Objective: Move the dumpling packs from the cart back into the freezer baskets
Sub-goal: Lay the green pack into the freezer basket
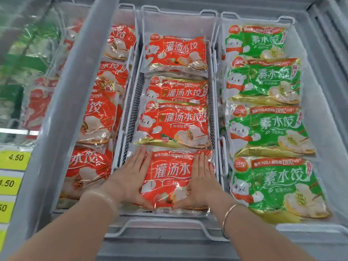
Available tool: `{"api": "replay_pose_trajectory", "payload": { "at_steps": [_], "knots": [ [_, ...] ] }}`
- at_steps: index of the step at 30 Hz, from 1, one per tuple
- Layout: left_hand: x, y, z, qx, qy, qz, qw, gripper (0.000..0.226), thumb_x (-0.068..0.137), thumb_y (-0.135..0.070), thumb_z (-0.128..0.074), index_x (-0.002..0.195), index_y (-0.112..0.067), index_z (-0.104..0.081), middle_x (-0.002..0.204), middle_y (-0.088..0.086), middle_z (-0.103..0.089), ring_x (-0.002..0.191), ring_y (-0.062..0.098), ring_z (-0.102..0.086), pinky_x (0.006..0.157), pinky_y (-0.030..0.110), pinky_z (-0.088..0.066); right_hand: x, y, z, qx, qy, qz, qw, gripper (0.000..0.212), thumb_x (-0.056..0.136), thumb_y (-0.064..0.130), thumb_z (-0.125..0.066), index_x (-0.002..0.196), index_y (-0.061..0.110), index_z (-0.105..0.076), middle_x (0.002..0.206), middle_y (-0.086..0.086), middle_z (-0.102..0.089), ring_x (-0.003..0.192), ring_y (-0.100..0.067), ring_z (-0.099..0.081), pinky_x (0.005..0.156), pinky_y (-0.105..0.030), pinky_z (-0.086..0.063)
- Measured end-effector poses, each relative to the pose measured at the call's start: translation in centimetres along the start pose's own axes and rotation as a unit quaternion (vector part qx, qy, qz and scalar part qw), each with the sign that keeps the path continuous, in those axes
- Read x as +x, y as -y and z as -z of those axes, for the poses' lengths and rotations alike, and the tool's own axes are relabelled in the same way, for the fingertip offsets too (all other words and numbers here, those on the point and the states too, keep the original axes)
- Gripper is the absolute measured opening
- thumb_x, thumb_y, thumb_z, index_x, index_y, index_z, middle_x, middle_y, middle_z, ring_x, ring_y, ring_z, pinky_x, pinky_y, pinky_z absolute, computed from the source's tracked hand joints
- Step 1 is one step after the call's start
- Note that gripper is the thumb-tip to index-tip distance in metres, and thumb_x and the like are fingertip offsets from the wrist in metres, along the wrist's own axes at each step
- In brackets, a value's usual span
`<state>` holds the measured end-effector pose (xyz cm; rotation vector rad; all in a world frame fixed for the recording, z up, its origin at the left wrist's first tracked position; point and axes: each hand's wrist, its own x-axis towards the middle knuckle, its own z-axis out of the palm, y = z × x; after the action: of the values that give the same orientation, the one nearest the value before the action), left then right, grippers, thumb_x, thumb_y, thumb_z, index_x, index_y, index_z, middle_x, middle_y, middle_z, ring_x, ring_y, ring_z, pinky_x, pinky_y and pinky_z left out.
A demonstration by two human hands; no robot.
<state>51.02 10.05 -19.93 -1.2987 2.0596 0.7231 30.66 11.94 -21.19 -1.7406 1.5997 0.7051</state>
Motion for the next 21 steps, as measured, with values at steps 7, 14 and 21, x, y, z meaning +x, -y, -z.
{"api": "replay_pose_trajectory", "payload": {
  "at_steps": [7,14,21],
  "knots": [
    [0.5,-1.0,0.1,0.069,0.003,0.034,0.997,0.143,0.055,-0.080,-0.058,0.123,-0.005,0.042,0.144,0.017,0.041,0.142,0.031,0.028,0.118,0.039,0.010,0.5,0.0,0.0,0.007,-0.007,-0.005,1.000,0.147,0.059,0.068,-0.070,0.138,0.001,0.035,0.148,-0.017,0.039,0.140,-0.028,0.031,0.119,-0.040,0.011],
    [-0.3,-3.8,4.1,0.030,-0.122,-0.038,0.991,0.090,0.078,-0.071,-0.042,0.146,-0.018,-0.019,0.150,0.006,-0.026,0.135,0.024,-0.035,0.114,0.039,-0.031,-2.1,-2.8,3.8,0.312,-0.133,0.044,0.940,0.074,0.075,0.042,-0.072,0.135,0.015,-0.038,0.128,-0.008,-0.058,0.115,-0.024,-0.059,0.097,-0.043,-0.049],
    [2.4,-15.6,5.9,0.018,-0.196,-0.206,0.959,0.051,0.094,-0.042,-0.035,0.136,-0.015,-0.040,0.138,0.007,-0.039,0.125,0.023,-0.043,0.106,0.033,-0.037,-6.5,-13.0,4.5,0.284,-0.327,-0.246,0.867,0.025,0.094,0.020,-0.048,0.114,0.004,-0.054,0.110,-0.015,-0.064,0.100,-0.029,-0.061,0.087,-0.039,-0.051]
  ]
}}
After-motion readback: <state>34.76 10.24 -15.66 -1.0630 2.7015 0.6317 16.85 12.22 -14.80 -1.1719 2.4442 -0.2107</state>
